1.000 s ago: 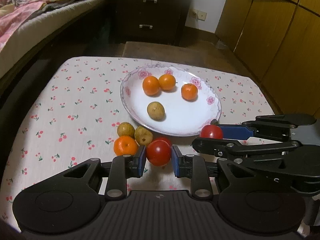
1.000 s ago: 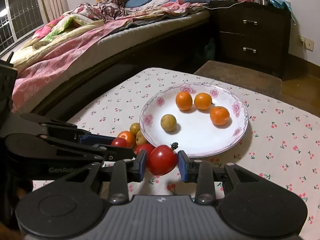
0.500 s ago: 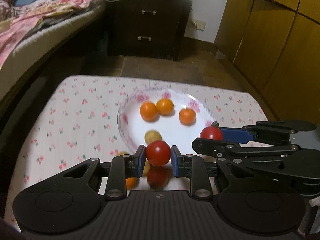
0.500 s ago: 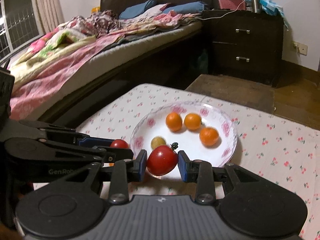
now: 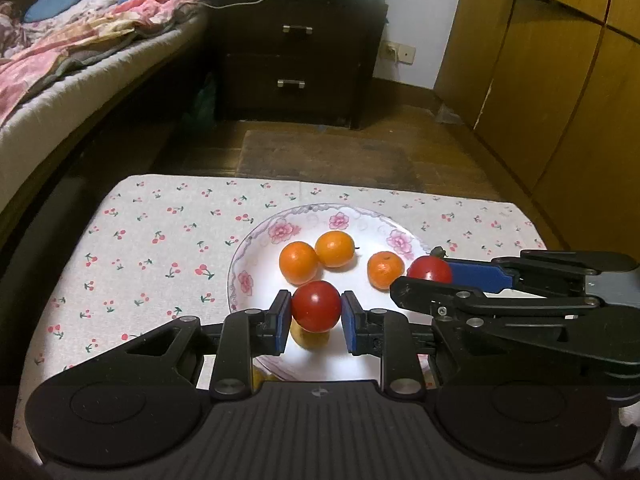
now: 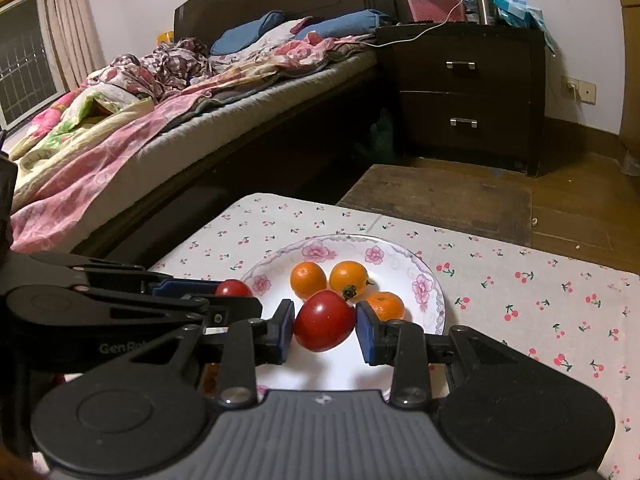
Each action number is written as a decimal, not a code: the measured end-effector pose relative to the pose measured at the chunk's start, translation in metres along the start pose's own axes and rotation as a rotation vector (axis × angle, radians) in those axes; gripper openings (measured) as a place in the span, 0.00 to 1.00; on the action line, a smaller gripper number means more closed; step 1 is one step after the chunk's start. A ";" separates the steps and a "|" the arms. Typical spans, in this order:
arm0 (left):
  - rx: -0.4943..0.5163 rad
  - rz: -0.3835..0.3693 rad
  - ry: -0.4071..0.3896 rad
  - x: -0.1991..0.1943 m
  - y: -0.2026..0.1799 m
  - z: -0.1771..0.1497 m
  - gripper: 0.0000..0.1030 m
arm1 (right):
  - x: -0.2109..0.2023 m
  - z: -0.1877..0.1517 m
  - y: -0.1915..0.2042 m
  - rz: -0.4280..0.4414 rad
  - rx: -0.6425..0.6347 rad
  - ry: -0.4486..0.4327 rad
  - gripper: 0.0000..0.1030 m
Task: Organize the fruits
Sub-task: 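Carry both tomatoes over the white plate and release them onto it, then withdraw both open tools from the plate back toward the loose fruit, then grasp a red tomato with the right tool while the left tool grasps an orange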
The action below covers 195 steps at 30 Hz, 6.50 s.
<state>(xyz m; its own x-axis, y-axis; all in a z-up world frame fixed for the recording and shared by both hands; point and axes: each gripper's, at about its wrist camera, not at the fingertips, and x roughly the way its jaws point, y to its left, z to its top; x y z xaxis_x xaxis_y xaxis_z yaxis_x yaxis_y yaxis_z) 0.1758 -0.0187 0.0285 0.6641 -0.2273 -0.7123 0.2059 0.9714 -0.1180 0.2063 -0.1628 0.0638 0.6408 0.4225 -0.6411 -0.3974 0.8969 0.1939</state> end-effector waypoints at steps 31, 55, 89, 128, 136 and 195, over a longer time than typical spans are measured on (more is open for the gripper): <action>0.029 0.055 0.046 0.019 -0.001 -0.010 0.32 | 0.025 -0.012 -0.003 -0.021 -0.010 0.057 0.39; 0.057 0.092 0.054 0.025 -0.003 -0.014 0.32 | 0.033 -0.016 -0.003 -0.046 -0.022 0.085 0.40; 0.059 0.109 0.005 0.013 -0.003 -0.007 0.57 | 0.025 -0.014 -0.009 -0.103 -0.005 0.061 0.45; -0.055 0.151 0.024 -0.045 0.052 -0.041 0.79 | 0.012 -0.056 0.070 0.073 -0.107 0.122 0.54; -0.077 0.140 0.043 -0.045 0.063 -0.046 0.80 | 0.033 -0.060 0.076 0.063 -0.117 0.110 0.55; 0.083 0.088 0.080 0.004 0.028 -0.068 0.64 | -0.003 -0.075 0.046 0.098 -0.095 0.177 0.52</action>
<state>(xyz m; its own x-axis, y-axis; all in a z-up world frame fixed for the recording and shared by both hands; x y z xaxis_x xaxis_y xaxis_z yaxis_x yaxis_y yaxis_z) 0.1359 0.0123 -0.0246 0.6232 -0.1324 -0.7708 0.2107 0.9775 0.0025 0.1368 -0.1325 0.0186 0.4737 0.4698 -0.7449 -0.5177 0.8328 0.1960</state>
